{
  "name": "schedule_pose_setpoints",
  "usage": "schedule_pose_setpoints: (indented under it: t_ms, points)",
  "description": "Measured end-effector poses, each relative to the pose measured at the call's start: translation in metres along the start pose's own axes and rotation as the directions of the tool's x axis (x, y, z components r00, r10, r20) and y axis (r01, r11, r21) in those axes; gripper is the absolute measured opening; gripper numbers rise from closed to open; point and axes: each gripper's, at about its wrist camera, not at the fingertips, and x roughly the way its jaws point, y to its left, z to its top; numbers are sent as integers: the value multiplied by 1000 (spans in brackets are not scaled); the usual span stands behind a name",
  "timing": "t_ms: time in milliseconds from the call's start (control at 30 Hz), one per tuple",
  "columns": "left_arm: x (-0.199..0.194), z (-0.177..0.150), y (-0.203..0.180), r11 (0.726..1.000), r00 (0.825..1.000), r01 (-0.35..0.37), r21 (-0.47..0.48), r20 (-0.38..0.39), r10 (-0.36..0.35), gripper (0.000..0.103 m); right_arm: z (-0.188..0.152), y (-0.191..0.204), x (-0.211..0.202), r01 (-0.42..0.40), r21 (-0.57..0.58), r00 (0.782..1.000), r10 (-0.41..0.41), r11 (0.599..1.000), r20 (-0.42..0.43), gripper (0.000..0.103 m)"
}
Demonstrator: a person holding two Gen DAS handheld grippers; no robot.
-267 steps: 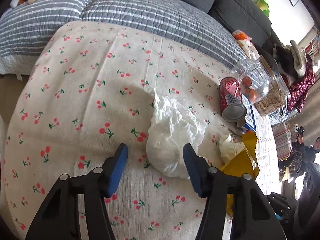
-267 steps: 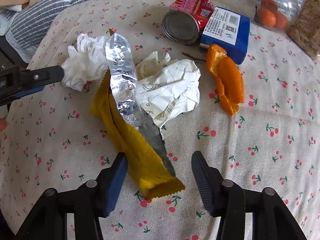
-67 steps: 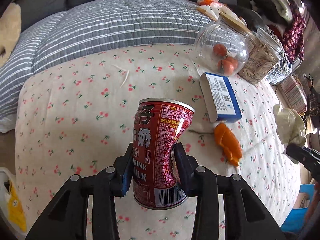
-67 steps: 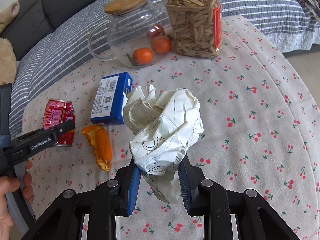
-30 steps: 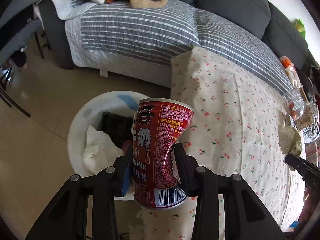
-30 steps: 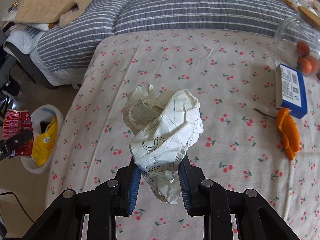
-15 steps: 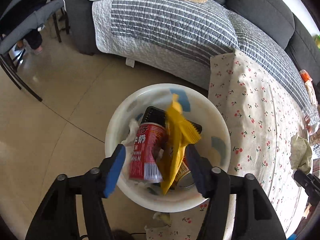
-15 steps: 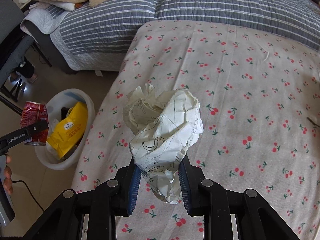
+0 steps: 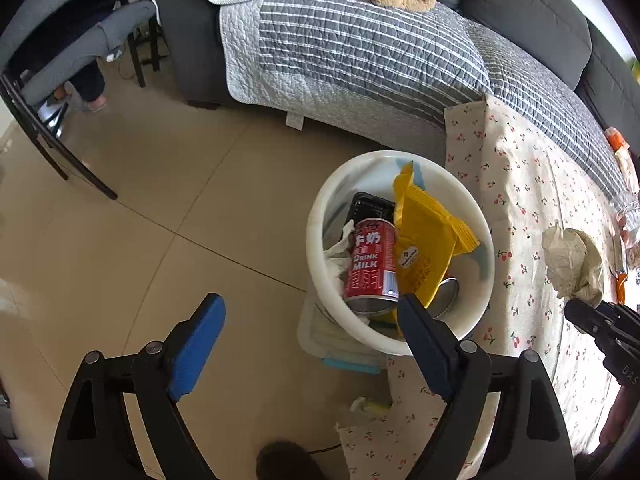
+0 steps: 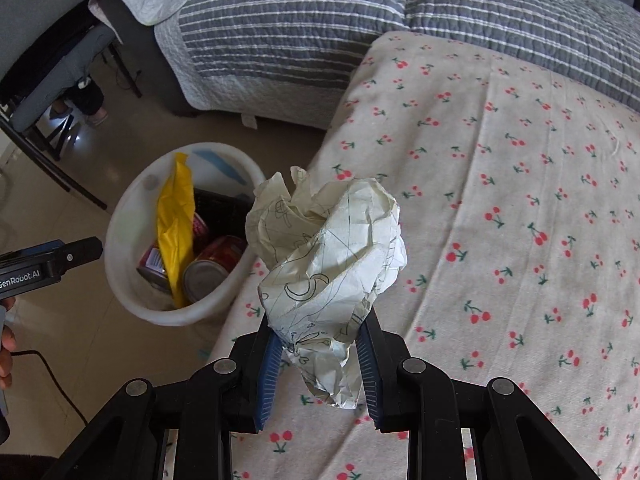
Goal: Collect trash
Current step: 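Carry the paper wrapper over the bin and open the right gripper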
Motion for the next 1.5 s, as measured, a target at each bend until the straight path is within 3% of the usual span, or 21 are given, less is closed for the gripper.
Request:
schedule_pose_setpoints:
  t_ms: [433, 500, 567, 700, 1267, 1500]
  points:
    - [-9, -2, 31, 998, 999, 34, -57, -1, -34, 92, 35, 50, 65, -88, 39, 995, 90, 995, -47, 36]
    - [-11, 0, 31, 997, 999, 46, -64, 8, -45, 92, 38, 52, 69, -88, 53, 995, 90, 995, -47, 56]
    - [-13, 1, 29, 997, 999, 50, -64, 13, -49, 92, 40, 51, 66, -88, 57, 996, 90, 995, -31, 67]
    - [-13, 3, 20, 998, 999, 48, -51, 10, -48, 97, 42, 48, 54, -75, 37, 997, 76, 996, -19, 72]
    - [-30, 0, -48, 997, 998, 59, 39, 34, -60, 99, 21, -25, -23, 26, 48, 998, -29, 999, 62, 76]
    - [-35, -2, -100, 990, 996, 80, 113, 38, -85, 103, -2, -82, -39, 75, 145, 994, -86, 986, 67, 83]
